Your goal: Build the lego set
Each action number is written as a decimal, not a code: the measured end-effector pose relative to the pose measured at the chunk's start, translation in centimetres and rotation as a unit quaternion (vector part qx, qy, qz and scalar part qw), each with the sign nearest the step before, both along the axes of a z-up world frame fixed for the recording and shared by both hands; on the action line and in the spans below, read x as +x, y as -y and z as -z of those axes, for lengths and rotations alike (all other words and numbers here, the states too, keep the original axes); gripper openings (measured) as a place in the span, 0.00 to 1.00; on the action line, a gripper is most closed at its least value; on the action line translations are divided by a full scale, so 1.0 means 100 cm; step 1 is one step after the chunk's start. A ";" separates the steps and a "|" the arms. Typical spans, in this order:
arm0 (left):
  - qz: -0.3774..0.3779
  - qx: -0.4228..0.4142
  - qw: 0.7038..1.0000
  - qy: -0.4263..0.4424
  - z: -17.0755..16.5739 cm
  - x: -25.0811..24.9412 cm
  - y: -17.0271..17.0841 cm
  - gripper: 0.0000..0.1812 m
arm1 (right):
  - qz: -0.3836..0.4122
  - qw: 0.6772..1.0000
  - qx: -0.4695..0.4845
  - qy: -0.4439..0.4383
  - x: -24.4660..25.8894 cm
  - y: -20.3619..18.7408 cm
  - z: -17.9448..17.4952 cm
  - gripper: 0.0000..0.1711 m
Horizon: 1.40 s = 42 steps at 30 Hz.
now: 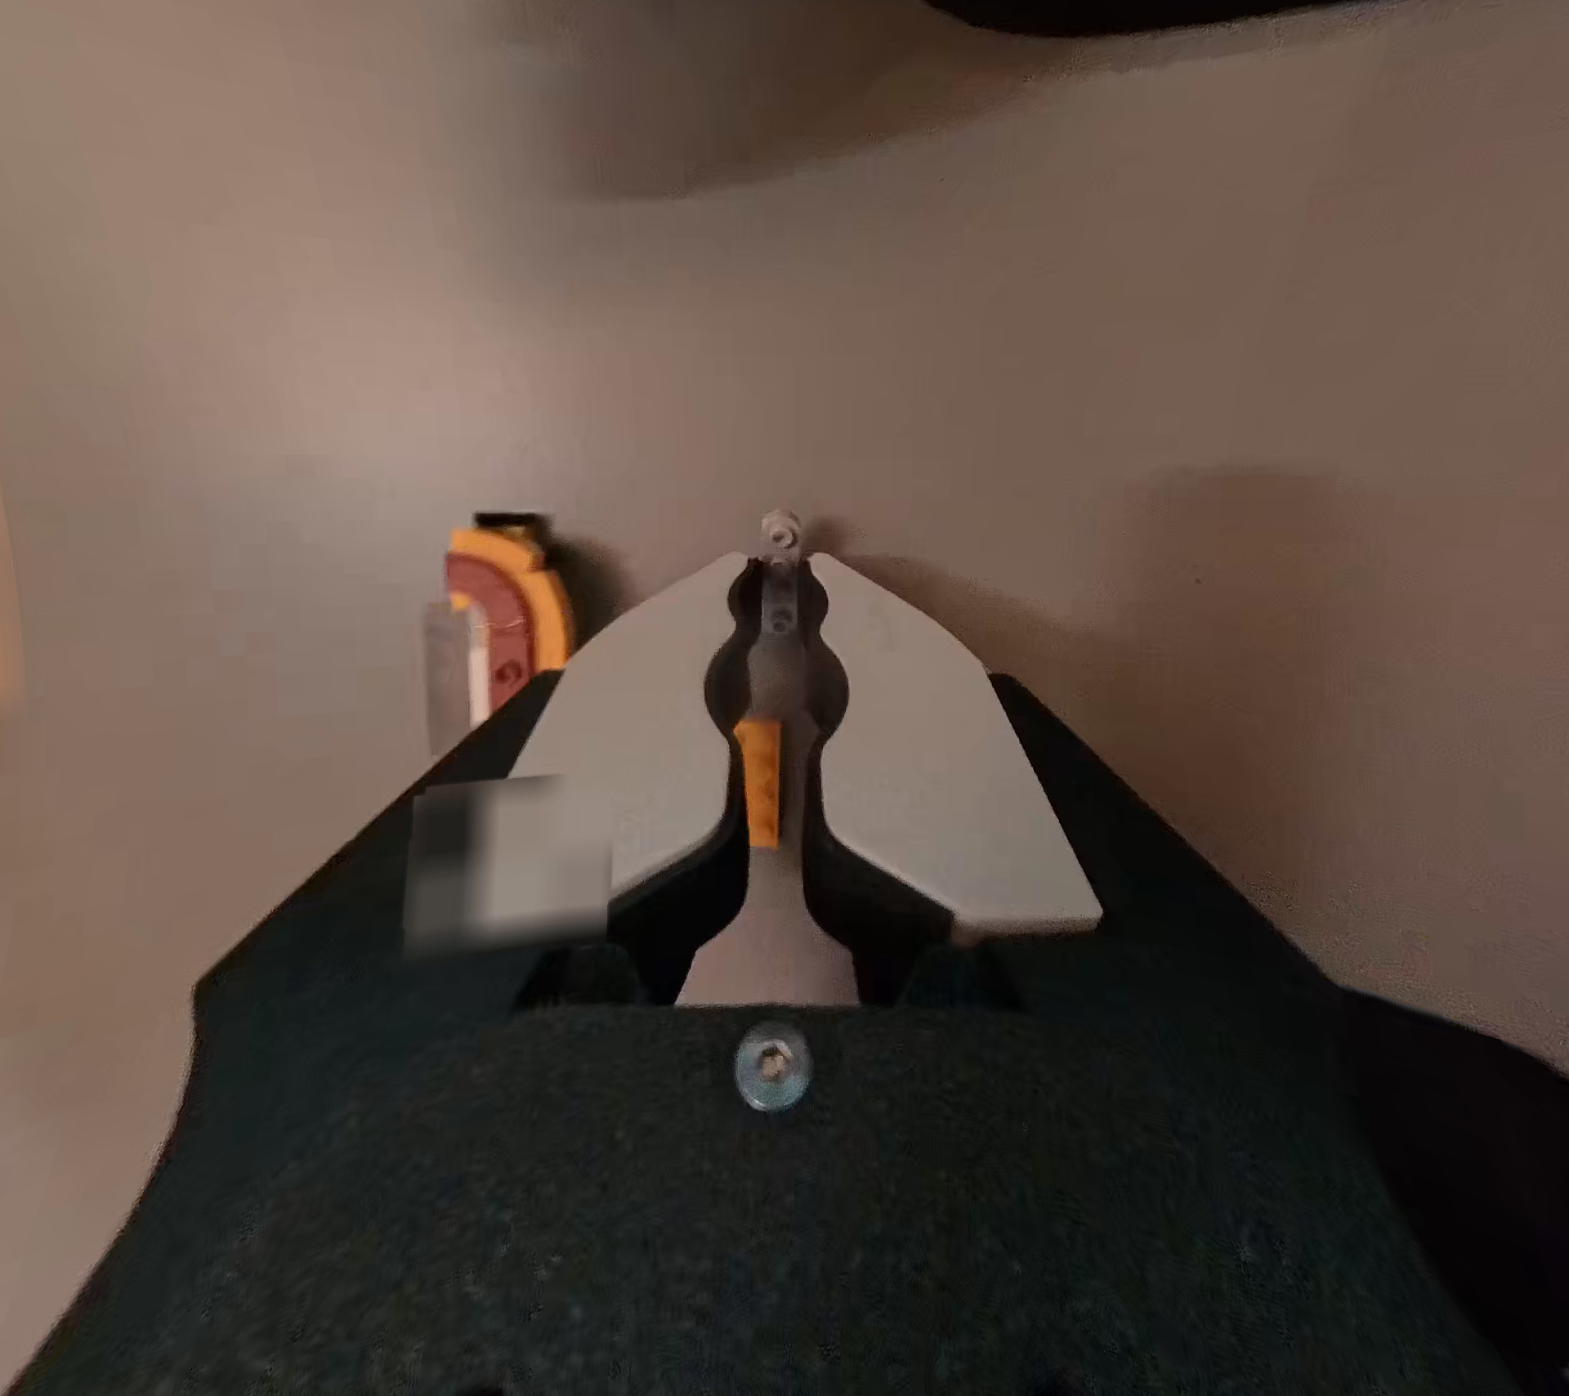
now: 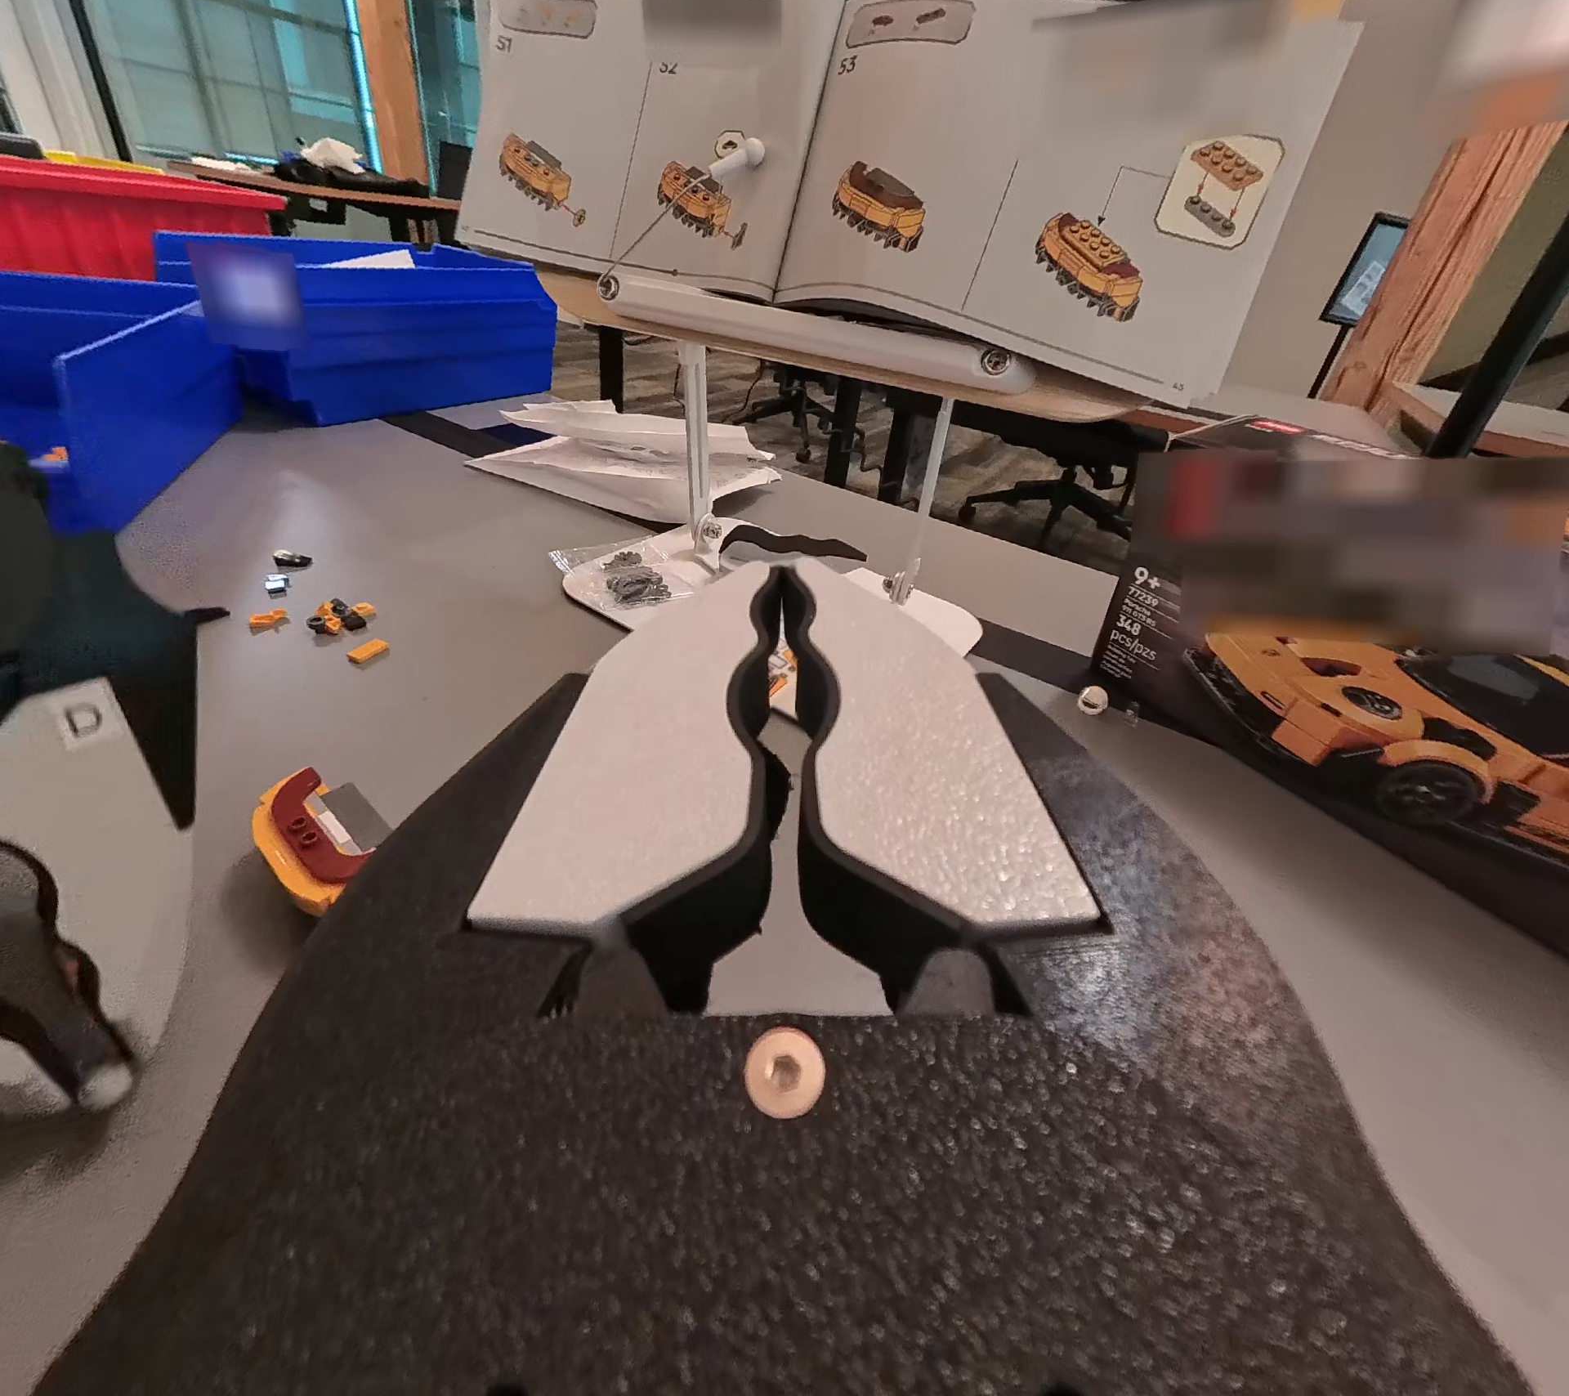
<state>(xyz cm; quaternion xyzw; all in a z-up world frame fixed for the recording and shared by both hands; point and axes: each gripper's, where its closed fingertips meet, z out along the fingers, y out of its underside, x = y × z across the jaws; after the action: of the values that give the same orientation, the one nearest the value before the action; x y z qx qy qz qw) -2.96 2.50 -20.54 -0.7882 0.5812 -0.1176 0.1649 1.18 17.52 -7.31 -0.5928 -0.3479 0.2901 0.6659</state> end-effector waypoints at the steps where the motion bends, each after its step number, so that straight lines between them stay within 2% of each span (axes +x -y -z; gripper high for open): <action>1: 0.004 -0.002 1.000 -0.008 0.006 0.002 0.001 0.04 | -0.001 1.000 -0.004 0.000 0.000 0.000 0.001 0.00; 5: -0.004 0.003 1.000 0.004 0.009 0.007 0.000 0.04 | -0.004 1.000 0.001 0.003 0.000 0.001 0.000 0.00; 10: -0.020 0.036 0.996 0.082 -0.013 0.012 -0.003 0.14 | -0.013 1.000 0.003 0.013 -0.003 0.005 0.003 0.00; 13: -0.067 0.098 0.984 0.136 -0.037 -0.007 -0.023 0.14 | -0.056 0.998 0.002 0.032 -0.014 0.016 0.009 0.00; 15: -0.099 0.120 0.976 0.154 -0.044 -0.029 -0.034 0.15 | -0.120 0.991 -0.001 0.053 -0.027 0.035 0.016 0.01; 19: -0.147 0.118 0.964 0.185 -0.031 -0.066 -0.045 0.20 | -0.209 0.967 -0.015 0.147 -0.052 0.069 0.050 0.10; 22: -0.159 0.098 0.962 0.197 -0.014 -0.076 -0.049 0.26 | -0.220 0.953 -0.032 0.206 -0.063 0.073 0.073 0.18; 25: -0.143 0.059 0.967 0.203 0.000 -0.069 -0.045 0.33 | -0.221 0.942 -0.053 0.247 -0.072 0.071 0.091 0.20; 28: -0.115 0.058 0.975 0.182 0.008 -0.064 -0.046 0.32 | -0.233 0.928 -0.076 0.279 -0.081 0.073 0.108 0.22; 34: -0.072 0.074 0.974 0.203 0.006 -0.053 -0.050 0.18 | -0.272 0.919 -0.083 0.273 -0.084 0.090 0.108 0.14; 38: -0.053 0.052 0.969 0.235 0.001 -0.052 -0.045 0.10 | -0.309 0.906 -0.089 0.277 -0.082 0.105 0.109 0.12; 42: -0.048 0.066 0.968 0.237 -0.001 -0.056 -0.043 0.16 | -0.321 0.903 -0.080 0.276 -0.080 0.113 0.107 0.12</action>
<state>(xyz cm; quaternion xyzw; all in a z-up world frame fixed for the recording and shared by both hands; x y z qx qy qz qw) -8.55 6.75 -20.39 -0.7523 0.4932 -0.2545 0.3551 -6.82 6.25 -18.01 -0.5567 -0.6648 0.3393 0.3647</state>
